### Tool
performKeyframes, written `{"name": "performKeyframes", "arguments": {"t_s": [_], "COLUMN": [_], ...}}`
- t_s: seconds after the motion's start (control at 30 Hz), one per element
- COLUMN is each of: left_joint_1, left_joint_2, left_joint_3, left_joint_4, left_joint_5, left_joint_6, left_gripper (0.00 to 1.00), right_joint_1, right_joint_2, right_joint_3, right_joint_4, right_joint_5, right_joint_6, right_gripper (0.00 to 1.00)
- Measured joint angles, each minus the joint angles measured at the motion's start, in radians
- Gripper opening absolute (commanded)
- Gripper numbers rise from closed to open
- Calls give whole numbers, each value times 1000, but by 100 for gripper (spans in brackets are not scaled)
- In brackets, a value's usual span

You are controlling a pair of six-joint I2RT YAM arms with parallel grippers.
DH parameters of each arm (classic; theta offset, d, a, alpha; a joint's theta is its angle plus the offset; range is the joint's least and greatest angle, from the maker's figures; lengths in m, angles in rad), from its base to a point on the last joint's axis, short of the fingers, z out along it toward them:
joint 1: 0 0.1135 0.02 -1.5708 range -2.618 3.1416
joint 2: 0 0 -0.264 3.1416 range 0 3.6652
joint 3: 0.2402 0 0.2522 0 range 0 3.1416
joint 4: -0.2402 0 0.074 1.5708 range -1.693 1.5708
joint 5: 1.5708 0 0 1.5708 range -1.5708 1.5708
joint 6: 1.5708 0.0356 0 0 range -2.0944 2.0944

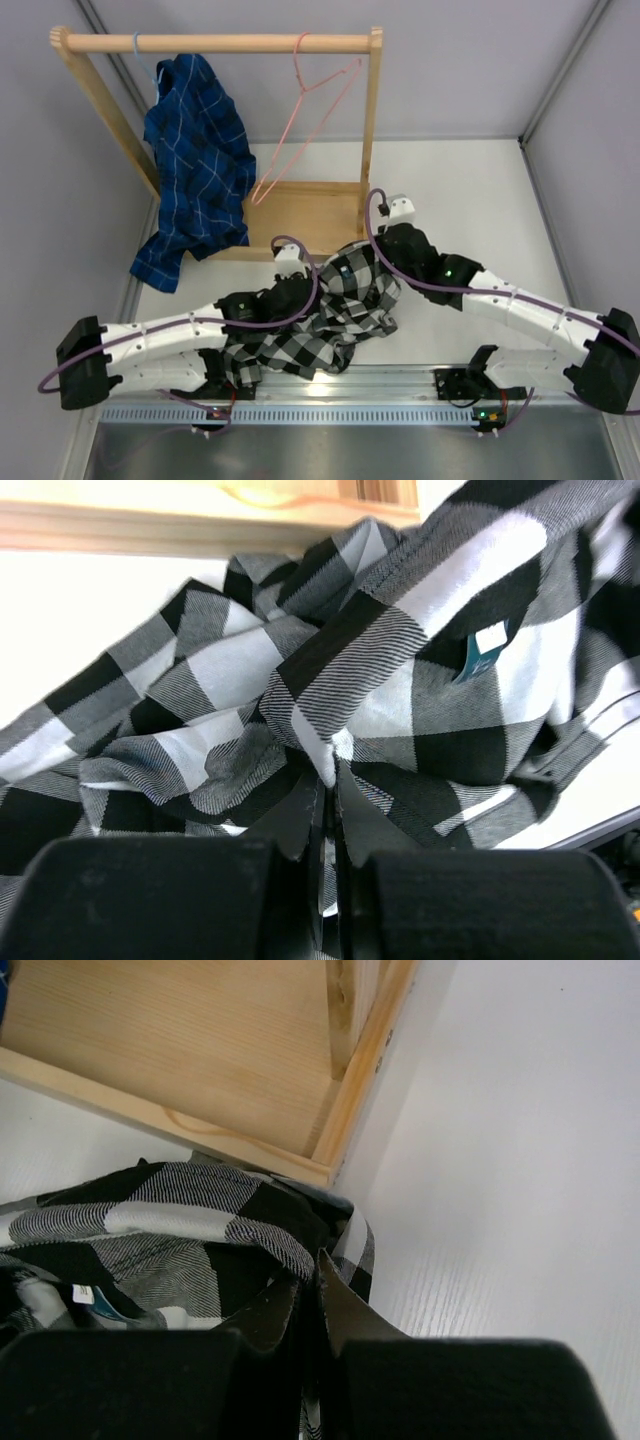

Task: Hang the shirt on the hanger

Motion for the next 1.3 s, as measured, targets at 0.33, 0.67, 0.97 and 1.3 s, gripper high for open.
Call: {"name": "performKeyframes", "arguments": {"t_s": [0.33, 0.67, 0.97, 1.3], "left_joint_1": [28, 28, 28, 29], "left_joint_2": [-211, -457, -568, -467], "left_joint_3": [-18, -167, -265, -267], "left_joint_4": [-119, -152, -139, -119], "left_joint_5": [-4, 4, 11, 46], "left_joint_6": [31, 38, 36, 23], "left_gripper": [0, 0, 0, 0], "right_joint_1": [1, 114, 259, 259], "right_joint_2": [-152, -39, 322, 745], "right_joint_3": [-55, 262, 732, 1243], "right_joint_4": [58, 110, 143, 115], "right_joint_5": [-199, -237, 99, 312], "right_joint_6": [5, 55, -27, -212], "right_gripper": [71, 80, 82, 77]}}
